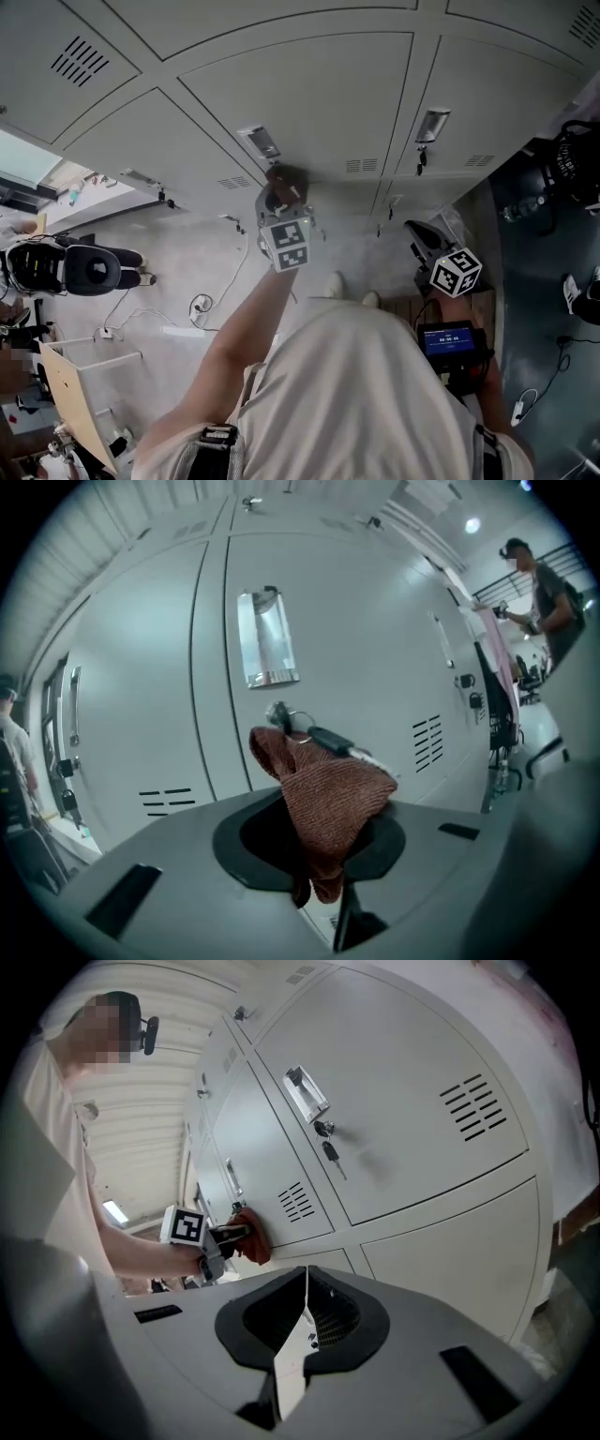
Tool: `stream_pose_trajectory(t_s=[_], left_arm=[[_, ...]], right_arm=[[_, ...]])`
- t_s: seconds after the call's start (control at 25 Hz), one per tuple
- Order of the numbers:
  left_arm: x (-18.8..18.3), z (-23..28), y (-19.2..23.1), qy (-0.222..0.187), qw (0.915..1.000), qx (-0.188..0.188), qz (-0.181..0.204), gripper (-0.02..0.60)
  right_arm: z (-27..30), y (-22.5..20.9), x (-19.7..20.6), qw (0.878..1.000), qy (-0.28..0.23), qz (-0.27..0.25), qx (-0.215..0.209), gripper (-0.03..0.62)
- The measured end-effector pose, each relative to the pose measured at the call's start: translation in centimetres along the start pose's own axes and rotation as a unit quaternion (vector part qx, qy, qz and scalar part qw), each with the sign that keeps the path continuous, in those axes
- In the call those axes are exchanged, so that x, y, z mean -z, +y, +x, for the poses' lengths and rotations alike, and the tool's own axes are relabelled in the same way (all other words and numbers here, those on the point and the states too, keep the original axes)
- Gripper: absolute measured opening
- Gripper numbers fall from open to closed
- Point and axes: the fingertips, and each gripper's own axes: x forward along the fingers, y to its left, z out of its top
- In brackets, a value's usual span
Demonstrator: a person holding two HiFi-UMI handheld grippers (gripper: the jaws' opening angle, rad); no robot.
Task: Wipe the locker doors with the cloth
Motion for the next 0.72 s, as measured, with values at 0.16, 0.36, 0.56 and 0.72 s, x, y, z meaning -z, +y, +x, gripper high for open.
stream_pose_trajectory(t_s=[0.16,0.36,0.56,0.72], left_arm=[[-2.6,-0.4,-2.7,-0.043,0.9986,0.006,-0.031,0.074],[-4.5,-0.2,-4.5,-0.054,0.9947,0.014,-0.086,0.074],[-5.9,0.3,-9.4,-0.058,0.9928,0.075,-0.073,0.074],[-7.8,0.9,-15.0,-0.064,0.9875,0.136,-0.046,0.074]], right_arm=[[-0.9,-0.3,0.6,1.0,0.002,0.008,0.009,0.018],[-1.8,-0.7,0.6,1.0,-0.008,0.013,0.021,0.018],[-3.1,-1.3,1.0,0.999,-0.017,0.02,0.034,0.018],[-3.6,-1.6,0.8,0.999,-0.023,0.02,0.038,0.018]])
